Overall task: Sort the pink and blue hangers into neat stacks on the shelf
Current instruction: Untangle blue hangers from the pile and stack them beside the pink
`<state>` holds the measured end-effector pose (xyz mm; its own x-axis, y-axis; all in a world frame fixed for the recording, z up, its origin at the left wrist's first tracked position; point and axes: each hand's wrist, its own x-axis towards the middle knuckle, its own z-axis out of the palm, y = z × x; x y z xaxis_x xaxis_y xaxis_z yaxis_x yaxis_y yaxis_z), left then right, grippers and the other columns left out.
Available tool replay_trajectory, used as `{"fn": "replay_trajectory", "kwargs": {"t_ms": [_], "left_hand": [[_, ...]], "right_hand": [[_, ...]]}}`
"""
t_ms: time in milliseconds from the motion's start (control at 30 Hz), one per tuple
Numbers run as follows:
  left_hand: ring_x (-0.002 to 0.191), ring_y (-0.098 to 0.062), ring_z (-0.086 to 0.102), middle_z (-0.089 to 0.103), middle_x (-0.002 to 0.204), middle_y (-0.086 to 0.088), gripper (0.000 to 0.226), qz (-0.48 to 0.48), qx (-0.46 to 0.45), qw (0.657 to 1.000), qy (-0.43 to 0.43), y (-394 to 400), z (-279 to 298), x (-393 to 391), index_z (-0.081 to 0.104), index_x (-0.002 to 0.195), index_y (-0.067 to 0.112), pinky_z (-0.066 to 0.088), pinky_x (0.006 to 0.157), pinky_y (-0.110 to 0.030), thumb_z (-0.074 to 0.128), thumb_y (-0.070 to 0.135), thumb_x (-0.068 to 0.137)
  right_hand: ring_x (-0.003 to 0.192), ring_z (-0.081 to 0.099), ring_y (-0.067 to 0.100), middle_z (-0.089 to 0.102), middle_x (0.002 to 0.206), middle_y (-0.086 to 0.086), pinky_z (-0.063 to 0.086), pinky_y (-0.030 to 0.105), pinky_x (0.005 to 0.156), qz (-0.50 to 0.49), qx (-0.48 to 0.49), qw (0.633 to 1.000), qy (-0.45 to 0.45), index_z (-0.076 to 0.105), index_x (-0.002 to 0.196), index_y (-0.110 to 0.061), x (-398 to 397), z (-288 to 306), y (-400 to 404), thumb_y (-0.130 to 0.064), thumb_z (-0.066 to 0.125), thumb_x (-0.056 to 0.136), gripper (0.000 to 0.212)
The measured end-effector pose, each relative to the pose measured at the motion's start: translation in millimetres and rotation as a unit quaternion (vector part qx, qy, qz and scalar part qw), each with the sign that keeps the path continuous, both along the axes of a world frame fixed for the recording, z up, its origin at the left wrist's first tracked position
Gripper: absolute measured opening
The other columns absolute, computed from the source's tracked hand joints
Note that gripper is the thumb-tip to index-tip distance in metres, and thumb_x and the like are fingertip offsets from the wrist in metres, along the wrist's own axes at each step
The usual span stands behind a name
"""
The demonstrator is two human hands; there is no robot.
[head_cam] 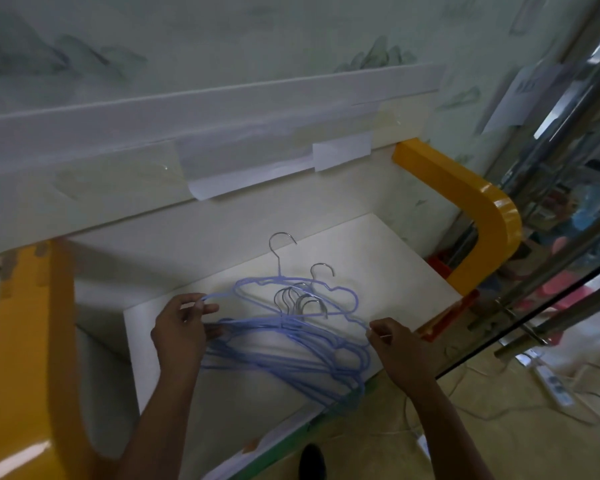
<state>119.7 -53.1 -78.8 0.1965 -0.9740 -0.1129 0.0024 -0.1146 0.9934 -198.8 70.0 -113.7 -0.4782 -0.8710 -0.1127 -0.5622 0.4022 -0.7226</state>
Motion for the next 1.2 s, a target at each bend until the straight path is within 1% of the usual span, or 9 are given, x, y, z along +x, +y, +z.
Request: {"fn": "replay_trajectory", "kwargs": {"t_ms": [167,267,367,467,567,767,900,1000,1200], "left_hand": [[0.049,-0.029,0.067,0.071,0.089,-0.017,0.013,0.022,-0.01,1.0,0.011,-1.1,5.2,2.4,0.061,0.099,0.004,0.057,0.049,-0.026,0.048,0.005,0.1],[0.046,-0.027,0.066,0.069,0.088,-0.017,0.014,0.03,-0.015,0.999,0.032,0.8,11.2,1.2,0.06,0.1,0.004,0.055,0.047,-0.024,0.047,0.004,0.101],[0.044,-0.025,0.065,0.067,0.088,-0.018,0.013,0.039,-0.025,0.998,0.05,3.7,15.9,0.8,0.06,0.099,0.005,0.055,0.047,-0.024,0.047,0.004,0.101],[0.044,-0.024,0.065,0.067,0.086,-0.018,0.016,0.048,-0.033,0.996,0.068,9.8,22.9,1.9,0.059,0.093,0.009,0.057,0.049,-0.026,0.047,0.004,0.101],[0.045,-0.022,0.066,0.067,0.085,-0.016,0.019,0.045,-0.045,0.995,0.076,17.3,27.2,5.0,0.059,0.09,0.012,0.057,0.049,-0.025,0.046,0.003,0.101],[0.045,-0.02,0.064,0.068,0.087,-0.015,0.023,0.045,-0.044,0.995,0.075,36.0,32.4,11.6,0.059,0.087,0.017,0.057,0.049,-0.025,0.046,0.005,0.101],[0.044,-0.019,0.064,0.068,0.086,-0.015,0.02,0.033,-0.056,0.995,0.079,54.9,38.9,13.1,0.06,0.09,0.014,0.056,0.049,-0.024,0.046,0.005,0.101],[0.045,-0.019,0.065,0.068,0.086,-0.014,0.014,0.028,-0.06,0.994,0.09,70.6,46.4,12.4,0.059,0.098,0.005,0.056,0.05,-0.023,0.045,0.005,0.102],[0.046,-0.023,0.066,0.069,0.086,-0.014,0.014,0.032,-0.067,0.993,0.088,103.1,57.6,15.9,0.059,0.107,0.001,0.058,0.051,-0.026,0.046,0.004,0.101]], "right_hand": [[0.085,0.068,0.019,0.072,0.094,0.003,0.052,0.031,0.078,-0.021,0.009,0.999,-0.031,0.068,0.104,-0.014,1.0,-3.3,-5.2,-0.02,0.068,0.09,0.016],[0.074,0.071,0.019,0.073,0.085,0.004,0.059,0.041,0.079,-0.037,-0.007,0.997,-0.066,0.07,0.102,-0.011,-1.1,-2.1,-8.7,-0.012,0.067,0.089,0.013],[0.063,0.072,0.022,0.07,0.084,0.012,0.062,0.035,0.069,-0.069,-0.062,0.983,-0.16,0.069,0.099,-0.004,2.4,7.2,-9.9,-0.001,0.061,0.092,0.011],[0.065,0.072,0.034,0.068,0.089,0.024,0.062,0.037,0.066,-0.085,-0.119,0.958,-0.247,0.066,0.096,-0.001,9.3,20.8,-9.4,0.005,0.057,0.092,0.011],[0.068,0.071,0.04,0.069,0.088,0.025,0.061,0.033,0.063,-0.11,-0.154,0.938,-0.289,0.065,0.099,0.003,16.3,32.2,-3.4,0.007,0.054,0.093,0.013],[0.072,0.072,0.036,0.071,0.089,0.019,0.061,0.032,0.066,-0.131,-0.213,0.922,-0.297,0.066,0.1,-0.002,23.3,41.1,24.2,0.004,0.053,0.095,0.015],[0.073,0.072,0.035,0.072,0.09,0.017,0.061,0.034,0.067,-0.124,-0.229,0.921,-0.291,0.069,0.096,-0.01,19.0,39.6,44.6,0.003,0.055,0.094,0.019],[0.074,0.072,0.034,0.071,0.09,0.018,0.061,0.033,0.066,-0.12,-0.235,0.918,-0.297,0.07,0.094,-0.012,16.3,42.3,59.5,0.004,0.053,0.095,0.023],[0.085,0.07,0.044,0.069,0.095,0.022,0.057,0.05,0.081,-0.073,-0.239,0.916,-0.313,0.071,0.097,-0.014,3.9,45.4,87.0,0.0,0.053,0.097,0.023]]}}
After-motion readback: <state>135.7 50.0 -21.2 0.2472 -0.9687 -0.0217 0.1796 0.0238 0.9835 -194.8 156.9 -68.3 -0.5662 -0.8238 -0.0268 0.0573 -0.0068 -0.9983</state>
